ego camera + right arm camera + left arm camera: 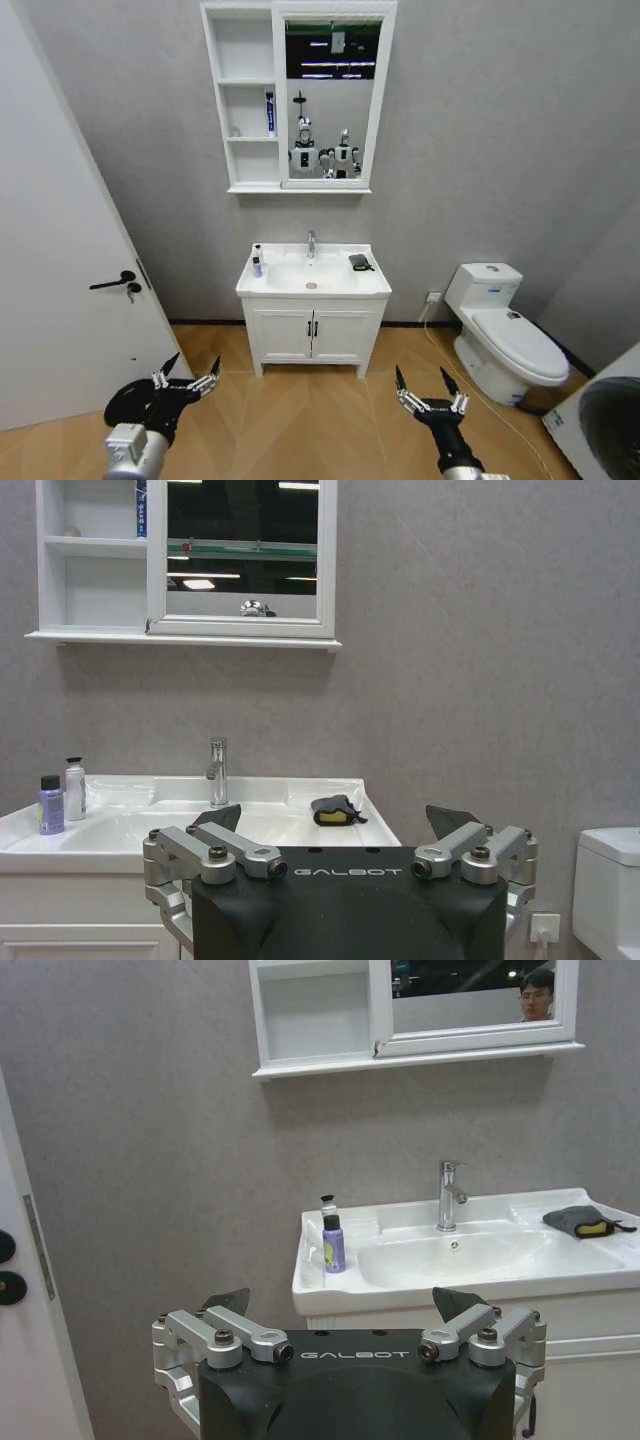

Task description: Move facial cleanser and shampoo from washbasin to cabinet, then wipe washbasin with towel.

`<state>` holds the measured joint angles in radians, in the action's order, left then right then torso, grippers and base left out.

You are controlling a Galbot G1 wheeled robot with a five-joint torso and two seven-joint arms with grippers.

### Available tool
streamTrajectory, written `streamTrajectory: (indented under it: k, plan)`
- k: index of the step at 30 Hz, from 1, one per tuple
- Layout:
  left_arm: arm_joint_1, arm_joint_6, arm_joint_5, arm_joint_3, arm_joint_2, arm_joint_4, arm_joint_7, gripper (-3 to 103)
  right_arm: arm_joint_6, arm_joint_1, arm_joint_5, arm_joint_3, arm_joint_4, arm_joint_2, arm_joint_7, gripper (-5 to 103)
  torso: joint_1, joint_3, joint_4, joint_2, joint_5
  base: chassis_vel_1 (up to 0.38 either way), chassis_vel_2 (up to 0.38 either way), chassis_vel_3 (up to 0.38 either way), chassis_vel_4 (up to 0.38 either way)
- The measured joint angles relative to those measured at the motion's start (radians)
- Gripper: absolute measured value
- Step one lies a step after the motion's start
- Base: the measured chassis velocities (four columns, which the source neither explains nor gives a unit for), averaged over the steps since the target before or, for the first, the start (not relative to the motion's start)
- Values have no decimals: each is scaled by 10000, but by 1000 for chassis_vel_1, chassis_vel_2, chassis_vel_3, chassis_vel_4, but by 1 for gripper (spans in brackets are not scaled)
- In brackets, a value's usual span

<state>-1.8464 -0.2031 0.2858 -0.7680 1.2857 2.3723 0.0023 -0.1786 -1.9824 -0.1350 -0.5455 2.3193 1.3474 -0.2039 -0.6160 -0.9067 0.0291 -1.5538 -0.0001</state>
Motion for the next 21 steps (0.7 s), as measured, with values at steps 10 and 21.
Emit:
streamTrajectory:
  k: [10, 21]
  plan:
    - [-19, 1, 101, -131, 11, -45, 9, 100, -13, -6, 23, 19, -47, -7, 4, 100, 2, 0, -3, 0, 4, -272, 268, 264, -267]
    - [6, 1, 81, -45, -7, -123, 10, 100, -39, -5, 97, 16, -123, 20, 4, 100, 2, 0, 0, -1, 1, -267, 269, 272, -279]
